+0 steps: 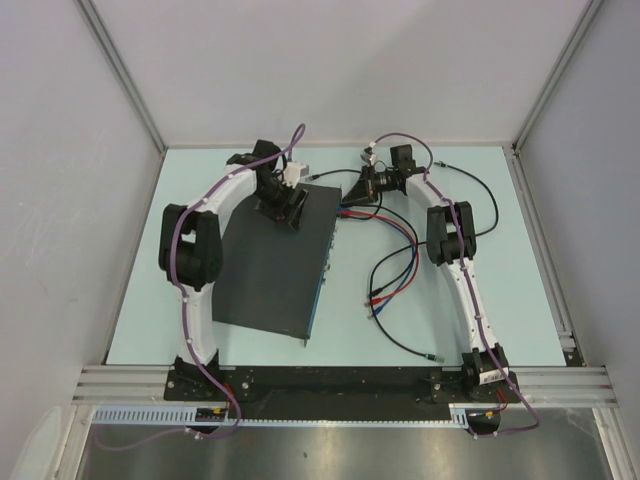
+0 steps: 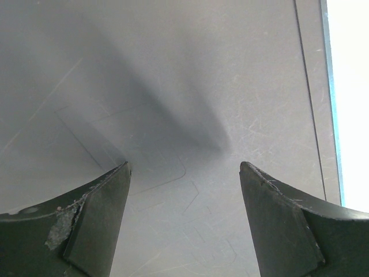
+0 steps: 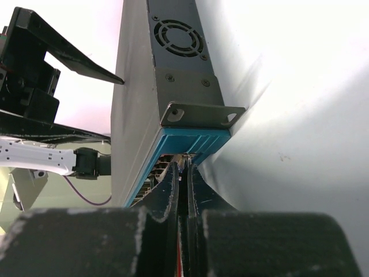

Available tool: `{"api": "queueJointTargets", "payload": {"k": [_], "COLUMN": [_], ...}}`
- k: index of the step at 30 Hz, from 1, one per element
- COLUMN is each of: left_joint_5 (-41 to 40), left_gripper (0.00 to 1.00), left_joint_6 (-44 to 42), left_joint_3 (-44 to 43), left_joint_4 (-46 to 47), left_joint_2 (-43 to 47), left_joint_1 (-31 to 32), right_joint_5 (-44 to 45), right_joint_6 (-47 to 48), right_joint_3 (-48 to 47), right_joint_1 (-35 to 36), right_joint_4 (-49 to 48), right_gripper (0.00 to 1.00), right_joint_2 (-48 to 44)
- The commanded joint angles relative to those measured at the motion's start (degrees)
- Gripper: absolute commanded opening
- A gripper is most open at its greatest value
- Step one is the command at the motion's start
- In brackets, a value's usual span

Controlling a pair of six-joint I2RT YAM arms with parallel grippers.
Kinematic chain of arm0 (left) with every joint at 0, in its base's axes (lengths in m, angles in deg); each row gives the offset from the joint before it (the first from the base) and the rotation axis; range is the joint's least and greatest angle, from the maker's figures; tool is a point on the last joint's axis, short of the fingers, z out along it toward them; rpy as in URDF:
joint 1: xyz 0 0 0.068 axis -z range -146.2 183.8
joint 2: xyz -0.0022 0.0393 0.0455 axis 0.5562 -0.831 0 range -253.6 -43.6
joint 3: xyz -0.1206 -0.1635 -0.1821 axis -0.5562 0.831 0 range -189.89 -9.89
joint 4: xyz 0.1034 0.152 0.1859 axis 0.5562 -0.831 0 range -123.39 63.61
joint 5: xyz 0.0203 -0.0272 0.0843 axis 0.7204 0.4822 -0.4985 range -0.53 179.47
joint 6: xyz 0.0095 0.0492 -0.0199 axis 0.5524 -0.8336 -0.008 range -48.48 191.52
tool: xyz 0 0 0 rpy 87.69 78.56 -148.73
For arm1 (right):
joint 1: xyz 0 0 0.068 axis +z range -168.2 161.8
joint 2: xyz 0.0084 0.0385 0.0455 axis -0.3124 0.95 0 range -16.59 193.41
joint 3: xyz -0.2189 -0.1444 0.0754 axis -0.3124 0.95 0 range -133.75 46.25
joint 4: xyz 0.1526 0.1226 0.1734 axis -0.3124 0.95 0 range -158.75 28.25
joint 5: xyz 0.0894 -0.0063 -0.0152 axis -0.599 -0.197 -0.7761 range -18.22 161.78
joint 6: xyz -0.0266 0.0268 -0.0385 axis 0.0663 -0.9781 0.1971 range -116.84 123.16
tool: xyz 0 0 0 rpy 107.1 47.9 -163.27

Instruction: Pull the plug from the switch port

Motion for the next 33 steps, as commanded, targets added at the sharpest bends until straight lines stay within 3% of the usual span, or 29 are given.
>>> {"api": "queueJointTargets", "payload": {"k": [1,10,12,15,21,26,30,33], "left_joint_5": [3.2,3.7,4.4,5.5,6.3,7.1,7.4,7.5], "left_gripper": [0.82,0.82,0.82,0.82,0.82,0.81,0.81,0.81], "left_joint_6": [1.2,1.2,1.5,1.8,2.1,2.4,2.7,3.0], "left_joint_3": [-1.8,-1.3,-1.4,-2.2,-2.0,-0.9,-1.2,-2.0], "left_joint_4": [0.3,0.6,0.8,0.9,1.2,1.4,2.0,2.1], "left_joint_2": [-1.5,-1.5,-1.8,-2.1,-2.3,-2.0,-2.2,-2.8], "left_joint_1": [1.3,1.3,1.3,1.3,1.1,1.0,0.7,0.7], "right_joint_5": [2.4,0.1,-3.5,-7.0,-9.8,-12.4,-12.3,-10.9], "right_joint_6": [0.1,6.9,4.4,-6.8,-10.6,-30.5,-31.2,-28.3], "right_joint_3": [2.5,4.5,5.9,10.6,11.1,17.8,19.9,19.9], "right_joint_1": [-3.0,-5.0,-5.9,-6.9,-5.7,-3.0,-3.2,-4.6], "right_joint_4": [0.7,7.0,3.1,-7.4,-12.1,-39.9,-39.9,-34.4], "right_gripper": [0.00,0.00,0.00,0.00,0.00,0.00,0.00,0.00], "right_joint_2": [2.9,-2.8,-5.0,-6.8,-10.5,-16.6,-23.0,-25.6]}}
